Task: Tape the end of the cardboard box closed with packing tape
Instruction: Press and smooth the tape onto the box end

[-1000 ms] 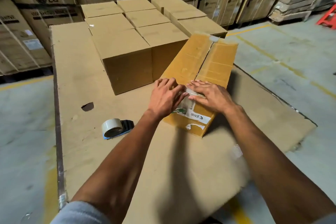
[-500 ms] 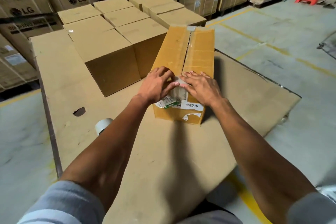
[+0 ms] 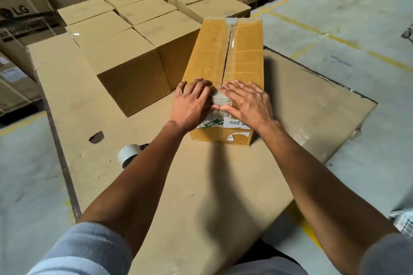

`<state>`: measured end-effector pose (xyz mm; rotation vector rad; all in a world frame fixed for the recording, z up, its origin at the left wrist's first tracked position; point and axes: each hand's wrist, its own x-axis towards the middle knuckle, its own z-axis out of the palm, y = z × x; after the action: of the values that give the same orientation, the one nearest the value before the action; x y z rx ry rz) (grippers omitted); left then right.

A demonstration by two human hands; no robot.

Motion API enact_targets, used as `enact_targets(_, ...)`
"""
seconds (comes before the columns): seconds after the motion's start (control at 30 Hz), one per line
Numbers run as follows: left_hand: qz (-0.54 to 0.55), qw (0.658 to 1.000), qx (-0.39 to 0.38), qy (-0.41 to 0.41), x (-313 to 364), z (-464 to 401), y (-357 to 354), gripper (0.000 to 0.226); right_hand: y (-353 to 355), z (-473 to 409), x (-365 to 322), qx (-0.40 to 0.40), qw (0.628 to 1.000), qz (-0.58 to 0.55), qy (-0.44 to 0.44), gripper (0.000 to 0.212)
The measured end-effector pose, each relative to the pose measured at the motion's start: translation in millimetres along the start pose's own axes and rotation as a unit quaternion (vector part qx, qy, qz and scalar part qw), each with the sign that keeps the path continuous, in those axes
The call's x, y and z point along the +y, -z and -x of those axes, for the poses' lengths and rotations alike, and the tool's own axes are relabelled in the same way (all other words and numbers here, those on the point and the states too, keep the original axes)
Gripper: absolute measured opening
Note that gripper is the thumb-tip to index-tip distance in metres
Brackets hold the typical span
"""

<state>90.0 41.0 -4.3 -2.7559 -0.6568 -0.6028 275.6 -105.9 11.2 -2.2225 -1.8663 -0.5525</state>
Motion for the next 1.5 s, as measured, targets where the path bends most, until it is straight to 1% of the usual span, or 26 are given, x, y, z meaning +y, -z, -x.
enact_targets(0.1, -0.018, 0.999, -0.024, -0.020, -4, 2, 1, 0.084, 0, 0, 0, -0.005, 1.000, 0.005, 0.004, 0.076)
enact_targets(0.17, -0.008, 1.000, -0.015, -0.016, -4, 2, 3, 0.080, 1, 0, 2, -0.010, 1.000, 0.003, 0.005, 0.079)
enact_targets(0.33, 0.040, 0.999, 0.025, 0.019, 4, -1, 7, 0.055, 6, 0, -3, 0.015, 0.999, -0.030, -0.019, 0.057)
enact_targets(0.4, 0.031, 0.999, 0.026, 0.031, 5, -2, 5, 0.054, 6, -1, -6, 0.031, 0.998, -0.036, -0.033, 0.053)
enact_targets(0.53, 0.025, 0.999, 0.031, 0.028, 4, -3, 0, 0.055, 1, 0, -4, 0.050, 0.998, -0.026, -0.028, 0.050)
enact_targets(0.6, 0.024, 0.999, 0.034, 0.024, 1, -2, 0, 0.060, 0, 2, -3, 0.060, 0.998, -0.022, -0.021, 0.053)
enact_targets(0.7, 0.019, 1.000, 0.022, 0.012, 1, 0, 2, 0.073, -2, 4, -1, 0.051, 0.999, 0.000, -0.003, 0.062)
enact_targets(0.87, 0.001, 1.000, -0.011, -0.002, -3, 4, 4, 0.082, 2, 5, 0, 0.028, 0.999, 0.020, 0.014, 0.073)
enact_targets(0.9, 0.007, 1.000, -0.007, -0.001, -2, 4, 5, 0.078, 3, 5, 1, 0.024, 0.999, 0.018, 0.017, 0.072)
enact_targets(1.0, 0.052, 0.998, 0.016, 0.028, 4, 1, 10, 0.058, 7, 4, 0, 0.021, 1.000, -0.010, -0.009, 0.059)
enact_targets(1.03, 0.052, 0.998, 0.014, 0.036, 6, 0, 11, 0.057, 7, 4, -3, 0.025, 0.999, -0.017, -0.019, 0.057)
enact_targets(1.13, 0.019, 1.000, 0.005, 0.023, 5, 0, 5, 0.058, 4, 3, -5, 0.038, 0.999, -0.017, -0.021, 0.056)
enact_targets(1.23, 0.020, 1.000, 0.014, 0.008, -1, 0, 1, 0.057, 1, 2, -2, 0.051, 0.998, -0.019, -0.015, 0.057)
enact_targets(1.4, 0.026, 0.999, -0.009, -0.021, -6, 2, 3, 0.067, 0, 3, 2, 0.014, 1.000, 0.007, 0.011, 0.074)
enact_targets(1.5, 0.036, 0.999, -0.010, -0.019, -6, 3, 6, 0.067, 3, 2, 0, 0.002, 1.000, 0.004, -0.002, 0.069)
